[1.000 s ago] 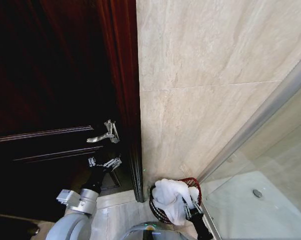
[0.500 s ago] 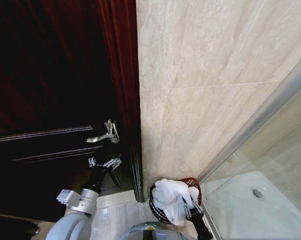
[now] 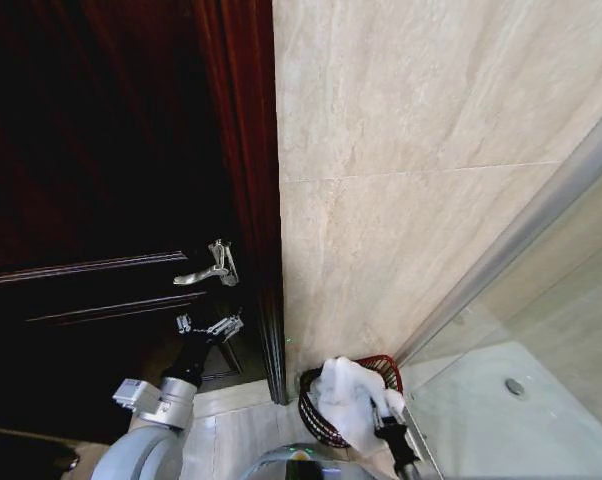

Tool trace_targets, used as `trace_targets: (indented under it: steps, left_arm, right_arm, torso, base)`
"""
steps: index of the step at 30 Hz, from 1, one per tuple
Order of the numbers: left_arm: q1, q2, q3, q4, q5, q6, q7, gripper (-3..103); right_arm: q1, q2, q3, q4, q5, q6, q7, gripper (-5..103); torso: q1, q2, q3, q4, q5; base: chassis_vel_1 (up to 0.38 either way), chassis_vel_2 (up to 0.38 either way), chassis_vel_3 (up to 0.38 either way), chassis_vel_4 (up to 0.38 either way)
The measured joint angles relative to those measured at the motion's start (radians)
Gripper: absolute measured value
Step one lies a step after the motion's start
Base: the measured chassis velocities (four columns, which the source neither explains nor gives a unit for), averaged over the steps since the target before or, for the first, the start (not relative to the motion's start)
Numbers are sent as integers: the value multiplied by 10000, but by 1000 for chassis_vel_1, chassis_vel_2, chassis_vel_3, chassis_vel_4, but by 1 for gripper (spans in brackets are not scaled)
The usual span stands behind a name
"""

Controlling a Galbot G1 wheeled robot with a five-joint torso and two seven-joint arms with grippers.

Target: Discard the used towel into the hamper.

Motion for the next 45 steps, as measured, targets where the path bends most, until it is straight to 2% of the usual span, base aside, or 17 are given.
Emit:
trace_targets:
  steps: [6,10,13,14,17,20,22,24,26,27,30,32,36,37,39,42,45]
  left_arm:
    - [0,0,0,0,0,0,0,100]
    - [0,0,0,0,0,0,0,100]
    - [0,0,1,1,0,0,0,100]
    - [0,0,0,1,-1,0,0,100]
    - [1,-4,1,0,0,0,0,100]
    - [-1,-2,-1,0,0,0,-1,100]
    - [0,1,0,0,0,-1,0,100]
    - [-1,1,-1,0,0,0,0,100]
    - [0,1,-3,0,0,0,-1,100]
    - [0,1,-4,0,0,0,-2,100]
    - [0,0,-1,-1,0,0,0,100]
    - [0,0,-1,0,0,0,0,100]
    - [-1,0,0,0,0,0,0,100]
    - [-1,0,0,0,0,0,0,100]
    - [0,0,-1,0,0,0,-1,100]
    - [-1,-1,0,0,0,0,0,100]
    - [-1,0,0,0,0,0,0,100]
  right_arm:
    - [476,-283,-47,1234,1442,-1874,-253,18]
    - [762,-432,196,776,969,-1176,-1028,18]
    - [331,-258,77,1435,1308,-1614,-149,18]
    - [360,-262,124,1231,-121,-1220,-67,18]
    - [579,-214,332,278,-1109,77,-1064,18]
    - [201,-49,181,551,-34,383,-1175,18]
    - [29,120,162,1220,1298,2007,-1871,18]
    - [48,-59,76,1116,2115,2162,-2279,18]
    - [-246,-513,51,1005,867,-90,-1514,18]
    - [-161,-602,328,567,-842,-362,-1055,18]
    - [30,-419,876,217,-2662,263,-997,18]
    - [-147,-416,977,529,-2285,495,-1802,18]
    - [-528,-408,666,1723,2310,-279,-3172,18]
    - [-528,-408,666,1723,2310,-279,-3172,18]
    - [-482,-377,651,1543,776,-881,-1874,18]
    - [-58,-67,1670,220,-3137,782,-895,18]
    - [-354,-81,1517,384,-2892,920,-1268,18]
  torso:
    - [0,0,-1,-6,-12]
    - [1,-1,1,1,-1]
    - [0,0,0,-11,-15]
    - [0,0,0,-11,-13]
    - [0,0,0,6,-10]
    - [1,-2,1,-6,4]
    - [0,1,-1,-8,-14]
    - [0,2,-3,0,-3]
    - [0,1,0,-7,-8]
    - [0,1,1,-11,-6]
    - [0,1,0,-5,3]
    - [0,0,0,-5,-1]
    - [0,1,-1,-3,-9]
    - [0,1,-1,-3,-9]
    - [-1,1,-2,0,-5]
    - [0,0,-1,-6,-10]
    - [0,0,0,-7,-6]
  base:
    - [0,0,0,0]
    - [0,0,0,0]
    - [0,0,0,0]
    - [0,0,0,0]
    - [0,0,0,0]
    - [0,0,0,0]
    - [0,0,0,0]
    - [0,0,0,0]
    - [0,0,0,0]
    - [0,0,0,0]
    - [0,0,0,0]
    - [0,0,0,0]
    - [0,0,0,0]
    - [0,0,0,0]
    - [0,0,0,0]
    - [0,0,0,0]
    - [0,0,0,0]
